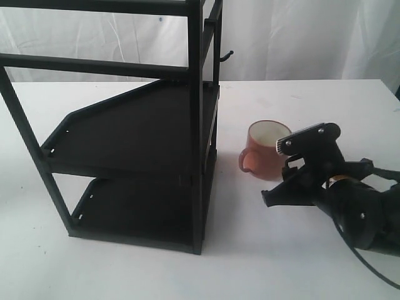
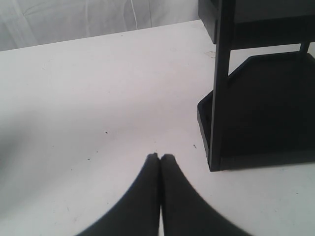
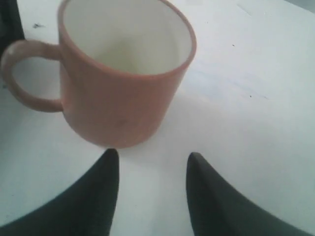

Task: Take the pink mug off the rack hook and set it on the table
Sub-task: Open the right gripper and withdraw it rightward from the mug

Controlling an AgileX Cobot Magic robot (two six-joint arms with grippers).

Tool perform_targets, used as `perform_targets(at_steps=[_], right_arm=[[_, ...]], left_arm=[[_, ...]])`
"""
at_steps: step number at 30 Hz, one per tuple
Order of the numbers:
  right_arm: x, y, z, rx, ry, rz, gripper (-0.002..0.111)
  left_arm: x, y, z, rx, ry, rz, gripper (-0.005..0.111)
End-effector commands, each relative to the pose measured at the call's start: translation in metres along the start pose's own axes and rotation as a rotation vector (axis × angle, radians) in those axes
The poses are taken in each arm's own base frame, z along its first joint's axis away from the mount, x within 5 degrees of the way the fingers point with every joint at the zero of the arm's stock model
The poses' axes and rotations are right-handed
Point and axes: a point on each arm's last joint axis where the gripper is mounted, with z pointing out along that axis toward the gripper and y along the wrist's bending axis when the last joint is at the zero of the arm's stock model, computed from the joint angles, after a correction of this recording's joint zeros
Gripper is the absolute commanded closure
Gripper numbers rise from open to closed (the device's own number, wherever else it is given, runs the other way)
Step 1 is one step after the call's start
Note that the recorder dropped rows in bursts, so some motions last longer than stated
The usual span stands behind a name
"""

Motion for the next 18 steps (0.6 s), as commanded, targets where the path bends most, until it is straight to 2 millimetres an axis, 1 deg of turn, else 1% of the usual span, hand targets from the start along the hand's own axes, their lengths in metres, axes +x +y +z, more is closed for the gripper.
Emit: perform_targets(at_steps=[1,5,7,9,10,12,13,14,17,18], right_arm=[[-0.017,-0.002,-0.023,-0.061,-0.011,0.042,0.084],[-0.036,-0.006,-0.052,-0.125,-0.062,0.07,0.108],[-0.047,-0.009,-0.07,-0.157,-0.102,0.087,0.108],[-0.053,-0.011,-0.089,-0.204,-0.119,0.097,0.108],[-0.057,-0.013,-0.102,-0.23,-0.139,0.102,0.108],[-0.059,-0.014,-0.119,-0.284,-0.139,0.102,0.108],[-0.06,-0.014,-0.133,-0.321,-0.146,0.101,0.108],[-0.06,-0.015,-0.142,-0.344,-0.15,0.099,0.108],[-0.06,-0.019,-0.175,-0.41,-0.197,0.09,0.108],[-0.059,-0.02,-0.183,-0.428,-0.206,0.086,0.108]], left_arm=[[0.001,0.0,0.0,-0.004,0.004,-0.005,0.107],[0.001,0.0,0.0,-0.004,0.004,-0.005,0.107],[0.001,0.0,0.0,-0.004,0.004,-0.005,0.107],[0.001,0.0,0.0,-0.004,0.004,-0.005,0.107],[0.001,0.0,0.0,-0.004,0.004,-0.005,0.107],[0.001,0.0,0.0,-0.004,0.004,-0.005,0.107],[0.001,0.0,0.0,-0.004,0.004,-0.005,0.107],[0.001,0.0,0.0,-0.004,0.004,-0.005,0.107],[0.001,0.0,0.0,-0.004,0.004,-0.005,0.107],[0.001,0.0,0.0,-0.004,0.004,-0.005,0.107]])
